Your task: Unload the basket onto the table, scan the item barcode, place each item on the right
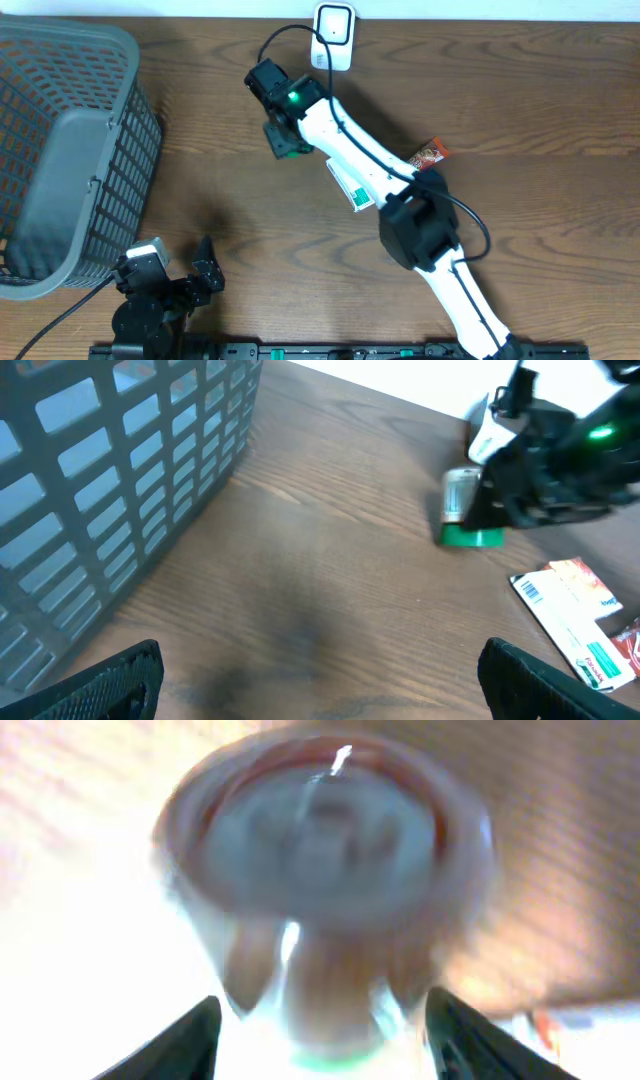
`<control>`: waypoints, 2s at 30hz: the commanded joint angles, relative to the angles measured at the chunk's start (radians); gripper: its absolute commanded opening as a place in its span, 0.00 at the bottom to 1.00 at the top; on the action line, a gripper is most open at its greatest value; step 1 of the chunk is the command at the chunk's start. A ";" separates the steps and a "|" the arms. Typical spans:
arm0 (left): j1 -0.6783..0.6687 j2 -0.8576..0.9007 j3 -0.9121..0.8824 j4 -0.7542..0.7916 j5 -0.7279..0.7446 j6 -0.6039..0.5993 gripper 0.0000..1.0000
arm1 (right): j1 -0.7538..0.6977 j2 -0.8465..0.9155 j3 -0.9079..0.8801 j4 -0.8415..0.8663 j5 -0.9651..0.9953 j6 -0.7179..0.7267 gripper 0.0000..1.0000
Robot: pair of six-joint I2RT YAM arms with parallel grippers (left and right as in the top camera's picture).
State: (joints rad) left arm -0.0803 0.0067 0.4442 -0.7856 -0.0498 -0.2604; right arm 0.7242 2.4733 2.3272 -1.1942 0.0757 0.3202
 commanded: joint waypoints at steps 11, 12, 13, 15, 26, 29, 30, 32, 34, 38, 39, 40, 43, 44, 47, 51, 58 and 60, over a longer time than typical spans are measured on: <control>-0.003 -0.001 -0.002 0.000 0.013 0.016 0.98 | 0.036 -0.045 -0.019 -0.312 -0.159 0.031 0.66; -0.003 -0.001 -0.002 0.000 0.013 0.016 0.98 | 0.037 -0.045 -0.019 -0.304 -0.160 0.031 0.74; -0.003 -0.001 -0.002 0.000 0.013 0.016 0.98 | 0.037 -0.045 -0.018 -0.294 -0.163 0.035 0.97; -0.003 -0.001 -0.002 0.000 0.013 0.016 0.98 | 0.037 -0.046 -0.018 -0.278 -0.163 0.053 0.99; -0.003 -0.001 -0.002 0.000 0.013 0.016 0.98 | -0.007 -0.046 0.011 -0.232 -0.109 0.228 0.99; -0.003 -0.001 -0.002 0.000 0.013 0.016 0.98 | -0.035 -0.046 0.011 -0.192 -0.111 0.421 0.99; -0.003 -0.001 -0.002 0.000 0.013 0.016 0.98 | -0.038 -0.046 0.011 -0.173 -0.111 0.450 0.99; -0.003 -0.001 -0.002 0.000 0.013 0.016 0.98 | -0.040 -0.046 0.011 -0.117 -0.111 0.478 0.99; -0.003 -0.001 -0.002 0.000 0.013 0.016 0.98 | -0.038 -0.046 0.011 -0.074 -0.111 0.480 0.99; -0.003 -0.001 -0.002 0.000 0.013 0.016 0.98 | -0.027 -0.046 0.007 0.029 -0.111 0.573 0.99; -0.003 -0.001 -0.002 0.000 0.013 0.016 0.98 | -0.026 -0.046 0.007 0.031 -0.115 0.641 0.99; -0.003 -0.001 -0.002 0.000 0.013 0.016 0.98 | -0.026 -0.046 0.007 0.026 -0.125 0.723 0.99; -0.003 -0.001 -0.002 0.000 0.013 0.016 0.98 | -0.024 -0.038 0.007 0.027 -0.129 0.868 0.99; -0.003 -0.001 -0.002 0.000 0.013 0.016 0.98 | -0.023 -0.035 0.007 0.028 -0.113 0.908 0.99; -0.003 -0.001 -0.002 0.000 0.013 0.016 0.98 | -0.024 -0.032 0.007 0.028 -0.075 0.992 0.99; -0.003 -0.001 -0.002 0.000 0.013 0.016 0.98 | -0.028 -0.032 0.007 0.054 -0.051 1.037 0.99; -0.003 -0.001 -0.002 0.000 0.013 0.016 0.98 | -0.032 0.018 0.007 0.103 -0.051 1.037 0.98; -0.003 -0.001 -0.002 0.000 0.013 0.016 0.98 | -0.030 0.045 0.007 0.108 -0.047 1.036 0.99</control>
State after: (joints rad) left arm -0.0803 0.0067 0.4442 -0.7856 -0.0494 -0.2604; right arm 0.6930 2.4565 2.3203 -1.0889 0.0002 1.3300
